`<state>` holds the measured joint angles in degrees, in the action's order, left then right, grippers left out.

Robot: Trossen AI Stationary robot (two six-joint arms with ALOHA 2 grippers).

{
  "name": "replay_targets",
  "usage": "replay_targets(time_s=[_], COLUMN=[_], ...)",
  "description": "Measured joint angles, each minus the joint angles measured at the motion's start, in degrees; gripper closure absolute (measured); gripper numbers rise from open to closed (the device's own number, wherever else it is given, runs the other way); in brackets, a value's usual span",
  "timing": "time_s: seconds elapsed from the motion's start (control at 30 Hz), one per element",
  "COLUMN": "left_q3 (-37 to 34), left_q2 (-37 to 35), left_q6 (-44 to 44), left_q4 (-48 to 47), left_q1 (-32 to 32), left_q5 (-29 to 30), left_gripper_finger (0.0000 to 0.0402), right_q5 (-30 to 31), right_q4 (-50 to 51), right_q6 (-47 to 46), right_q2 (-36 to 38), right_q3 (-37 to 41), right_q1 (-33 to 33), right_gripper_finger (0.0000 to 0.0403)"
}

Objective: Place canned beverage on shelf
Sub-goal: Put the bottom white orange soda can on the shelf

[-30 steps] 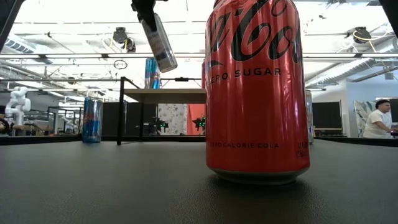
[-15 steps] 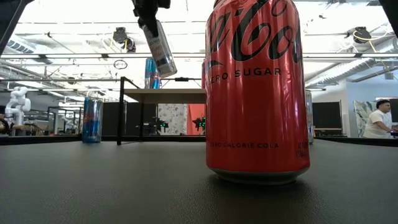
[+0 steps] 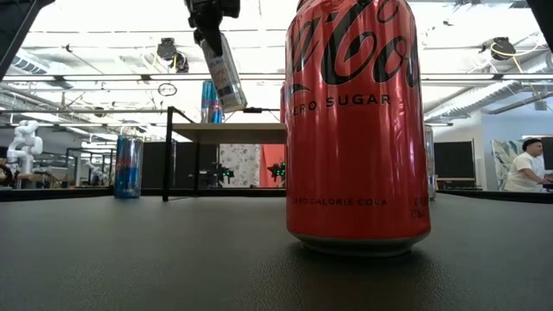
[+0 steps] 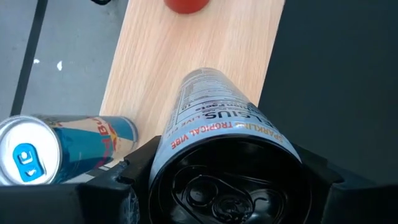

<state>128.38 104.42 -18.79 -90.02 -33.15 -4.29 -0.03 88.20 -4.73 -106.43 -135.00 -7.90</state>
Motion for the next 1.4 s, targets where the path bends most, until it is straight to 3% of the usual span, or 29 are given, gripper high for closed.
replay_targets(time_s=[0.87,1.4], left_q3=[-0.71,-6.16], left_q2=[0.00,0.00], left_q6=[6.52,6.49], left_q4=[0.01,0.02], left_q1=[0.04,0.17], left_q5=[-2.02,0.17], left_gripper_finger=[0.0152,0.0151], right_q5=[-0.02,0.00], right_q4=[0.57,0.59], right_q6=[-2.98,-3.54], right_q2=[0.00,0.00], right_q3=[0.00,0.00], right_q1=[0.00,0.00], right_gripper_finger=[0.0259,0.0259])
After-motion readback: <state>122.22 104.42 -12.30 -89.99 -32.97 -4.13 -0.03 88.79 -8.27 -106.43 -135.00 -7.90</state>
